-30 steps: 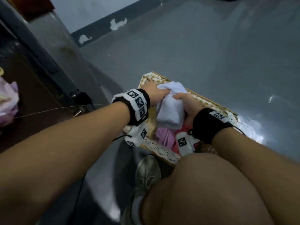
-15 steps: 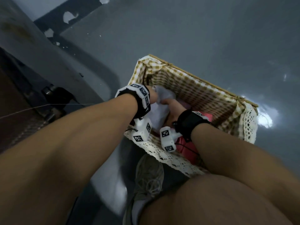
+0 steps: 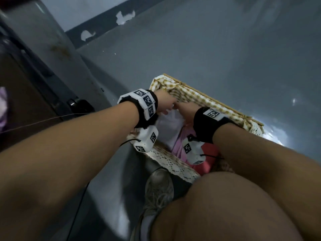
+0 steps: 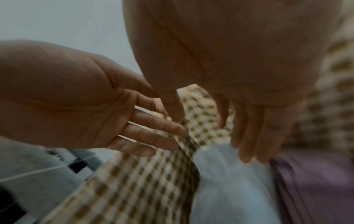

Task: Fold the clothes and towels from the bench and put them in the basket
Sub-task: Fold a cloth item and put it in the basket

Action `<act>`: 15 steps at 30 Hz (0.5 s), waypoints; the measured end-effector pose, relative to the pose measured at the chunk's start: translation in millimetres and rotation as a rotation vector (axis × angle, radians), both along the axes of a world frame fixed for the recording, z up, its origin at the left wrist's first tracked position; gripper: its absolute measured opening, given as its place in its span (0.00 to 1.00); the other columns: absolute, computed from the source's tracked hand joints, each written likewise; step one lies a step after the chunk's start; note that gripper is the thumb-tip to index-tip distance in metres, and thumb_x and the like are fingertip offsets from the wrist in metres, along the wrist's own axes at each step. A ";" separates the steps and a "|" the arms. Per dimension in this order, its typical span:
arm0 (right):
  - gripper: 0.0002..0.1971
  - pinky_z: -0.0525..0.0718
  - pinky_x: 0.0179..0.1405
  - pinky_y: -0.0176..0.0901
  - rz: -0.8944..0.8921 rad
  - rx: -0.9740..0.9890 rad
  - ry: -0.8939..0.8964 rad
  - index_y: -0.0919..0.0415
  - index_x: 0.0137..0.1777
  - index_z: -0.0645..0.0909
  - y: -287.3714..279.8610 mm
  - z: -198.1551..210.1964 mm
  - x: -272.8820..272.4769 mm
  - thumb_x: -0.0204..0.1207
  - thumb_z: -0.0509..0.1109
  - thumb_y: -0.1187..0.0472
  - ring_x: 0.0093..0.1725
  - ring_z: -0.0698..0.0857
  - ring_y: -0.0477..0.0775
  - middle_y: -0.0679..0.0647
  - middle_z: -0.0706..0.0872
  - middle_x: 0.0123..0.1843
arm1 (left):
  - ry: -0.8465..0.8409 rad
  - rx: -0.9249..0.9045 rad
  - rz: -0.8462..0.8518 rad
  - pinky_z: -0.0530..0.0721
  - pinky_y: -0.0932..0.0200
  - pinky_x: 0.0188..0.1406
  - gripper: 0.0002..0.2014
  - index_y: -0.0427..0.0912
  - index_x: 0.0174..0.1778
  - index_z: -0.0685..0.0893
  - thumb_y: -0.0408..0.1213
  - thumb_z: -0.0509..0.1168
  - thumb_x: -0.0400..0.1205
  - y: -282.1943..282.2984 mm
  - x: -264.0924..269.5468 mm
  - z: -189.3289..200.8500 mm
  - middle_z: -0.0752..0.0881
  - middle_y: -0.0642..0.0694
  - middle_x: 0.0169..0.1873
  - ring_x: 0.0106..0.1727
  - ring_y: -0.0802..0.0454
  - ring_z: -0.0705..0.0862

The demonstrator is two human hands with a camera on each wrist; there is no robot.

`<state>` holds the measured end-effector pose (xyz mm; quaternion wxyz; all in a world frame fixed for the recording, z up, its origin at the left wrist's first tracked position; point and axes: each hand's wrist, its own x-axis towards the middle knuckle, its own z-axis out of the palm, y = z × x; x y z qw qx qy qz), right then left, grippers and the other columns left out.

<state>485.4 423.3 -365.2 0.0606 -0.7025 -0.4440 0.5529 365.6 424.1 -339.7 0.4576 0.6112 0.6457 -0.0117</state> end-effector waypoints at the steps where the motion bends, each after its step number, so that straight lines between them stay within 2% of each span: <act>1: 0.11 0.81 0.42 0.47 0.025 0.024 0.007 0.60 0.51 0.81 0.2 16.1 -3.6 0.83 0.66 0.52 0.45 0.85 0.60 0.59 0.86 0.48 | -0.070 0.040 0.084 0.83 0.56 0.42 0.12 0.35 0.62 0.84 0.34 0.60 0.88 -2.5 -6.6 9.8 0.87 0.42 0.45 0.48 0.43 0.85; 2: 0.09 0.80 0.40 0.45 0.061 0.046 0.015 0.60 0.51 0.82 -0.4 33.4 -9.0 0.82 0.67 0.54 0.44 0.87 0.59 0.60 0.89 0.49 | -0.095 0.104 0.126 0.81 0.58 0.38 0.10 0.36 0.56 0.86 0.35 0.60 0.87 -9.4 -12.8 23.3 0.85 0.42 0.40 0.43 0.44 0.84; 3: 0.07 0.81 0.38 0.42 0.105 0.077 0.042 0.61 0.50 0.83 -2.6 51.8 -16.9 0.82 0.66 0.58 0.41 0.89 0.56 0.59 0.92 0.47 | -0.105 0.171 0.130 0.80 0.59 0.37 0.09 0.38 0.49 0.85 0.36 0.60 0.87 -18.5 -21.6 40.1 0.85 0.41 0.38 0.43 0.43 0.84; 5: 0.08 0.82 0.28 0.34 0.183 0.164 0.132 0.63 0.43 0.83 -9.2 89.9 -36.3 0.82 0.63 0.67 0.28 0.87 0.47 0.55 0.92 0.34 | -0.096 0.284 0.172 0.85 0.54 0.46 0.11 0.38 0.45 0.85 0.38 0.60 0.86 -34.3 -46.1 72.4 0.89 0.38 0.44 0.46 0.41 0.88; 6: 0.10 0.82 0.27 0.33 0.236 0.206 0.154 0.63 0.42 0.83 -14.8 108.6 -47.4 0.82 0.63 0.68 0.25 0.86 0.45 0.53 0.91 0.31 | -0.086 0.336 0.186 0.86 0.52 0.52 0.13 0.39 0.46 0.87 0.40 0.60 0.87 -45.1 -62.2 87.6 0.91 0.39 0.47 0.48 0.41 0.90; 7: 0.09 0.83 0.32 0.35 0.314 0.241 0.149 0.63 0.44 0.84 -20.1 126.4 -61.4 0.82 0.63 0.67 0.28 0.88 0.46 0.54 0.91 0.35 | -0.074 0.418 0.186 0.86 0.51 0.55 0.13 0.41 0.46 0.87 0.42 0.59 0.87 -59.7 -78.8 105.4 0.91 0.41 0.48 0.48 0.43 0.91; 9: 0.08 0.82 0.45 0.43 0.494 0.302 0.125 0.61 0.49 0.85 -33.7 157.8 -93.8 0.82 0.64 0.63 0.42 0.91 0.53 0.56 0.92 0.48 | -0.025 0.509 0.202 0.86 0.50 0.56 0.14 0.45 0.43 0.86 0.46 0.59 0.87 -88.3 -117.5 131.6 0.92 0.46 0.46 0.47 0.48 0.91; 10: 0.07 0.81 0.47 0.45 0.571 0.329 0.130 0.60 0.48 0.85 -42.2 170.7 -113.3 0.81 0.64 0.62 0.47 0.91 0.56 0.57 0.93 0.51 | -0.010 0.531 0.217 0.86 0.49 0.56 0.15 0.46 0.43 0.86 0.48 0.59 0.87 -103.8 -138.8 141.6 0.92 0.47 0.45 0.47 0.49 0.91; 12: 0.07 0.82 0.45 0.43 0.708 0.376 0.165 0.57 0.45 0.85 -60.1 187.9 -156.1 0.81 0.65 0.63 0.45 0.90 0.56 0.59 0.93 0.50 | 0.031 0.572 0.263 0.85 0.48 0.55 0.17 0.47 0.45 0.87 0.52 0.59 0.87 -139.9 -180.7 159.5 0.91 0.49 0.44 0.47 0.50 0.89; 15: 0.09 0.83 0.39 0.41 0.895 0.447 0.187 0.56 0.42 0.86 -93.8 199.1 -226.1 0.80 0.66 0.66 0.38 0.86 0.51 0.54 0.91 0.41 | 0.144 0.626 0.349 0.83 0.49 0.54 0.17 0.51 0.45 0.88 0.56 0.59 0.86 -197.6 -242.1 171.5 0.90 0.53 0.42 0.46 0.53 0.87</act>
